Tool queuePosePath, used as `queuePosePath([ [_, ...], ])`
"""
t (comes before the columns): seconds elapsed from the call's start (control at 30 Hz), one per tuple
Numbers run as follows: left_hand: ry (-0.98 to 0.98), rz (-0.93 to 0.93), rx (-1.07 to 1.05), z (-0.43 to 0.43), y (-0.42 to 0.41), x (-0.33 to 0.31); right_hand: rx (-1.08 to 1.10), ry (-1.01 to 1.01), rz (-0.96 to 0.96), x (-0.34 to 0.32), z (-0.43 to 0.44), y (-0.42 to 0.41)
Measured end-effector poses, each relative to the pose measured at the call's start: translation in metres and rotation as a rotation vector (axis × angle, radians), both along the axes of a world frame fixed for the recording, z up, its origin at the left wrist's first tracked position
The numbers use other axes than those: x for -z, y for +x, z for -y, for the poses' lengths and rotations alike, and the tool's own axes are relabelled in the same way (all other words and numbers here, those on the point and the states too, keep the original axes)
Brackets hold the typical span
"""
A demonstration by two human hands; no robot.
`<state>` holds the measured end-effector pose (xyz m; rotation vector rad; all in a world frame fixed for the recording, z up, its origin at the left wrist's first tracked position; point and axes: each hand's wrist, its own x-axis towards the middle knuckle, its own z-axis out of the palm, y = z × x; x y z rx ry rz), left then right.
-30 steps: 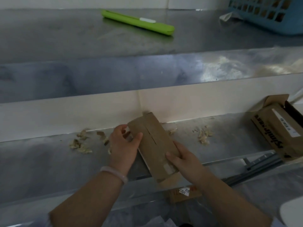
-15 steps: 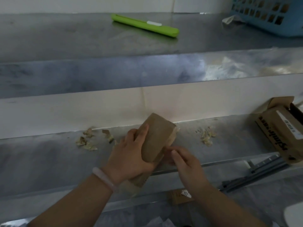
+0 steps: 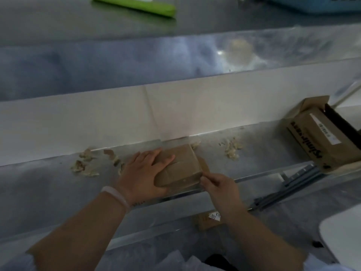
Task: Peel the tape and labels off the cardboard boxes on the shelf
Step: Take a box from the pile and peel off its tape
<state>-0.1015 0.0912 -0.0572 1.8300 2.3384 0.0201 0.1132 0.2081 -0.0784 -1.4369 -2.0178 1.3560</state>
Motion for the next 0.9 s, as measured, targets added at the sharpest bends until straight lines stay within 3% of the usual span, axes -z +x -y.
queuePosePath([
  [0.4,0.091,-0.025,0.012,-0.003,-0.005,0.008,-0.011,0.161,-0.061,-0.005,-0.002,-0.005],
  [0.63,0.084,-0.042,0.012,-0.003,-0.006,0.01,-0.155,-0.015,-0.015,-0.012,-0.015,-0.007],
  [0.77,0.108,-0.033,-0.005,-0.003,-0.005,0.01,-0.264,0.004,0.076,-0.017,-0.018,-0.009],
  [0.9,0.096,-0.046,0.002,-0.002,-0.005,0.01,-0.164,-0.26,-0.055,-0.017,-0.019,-0.012],
])
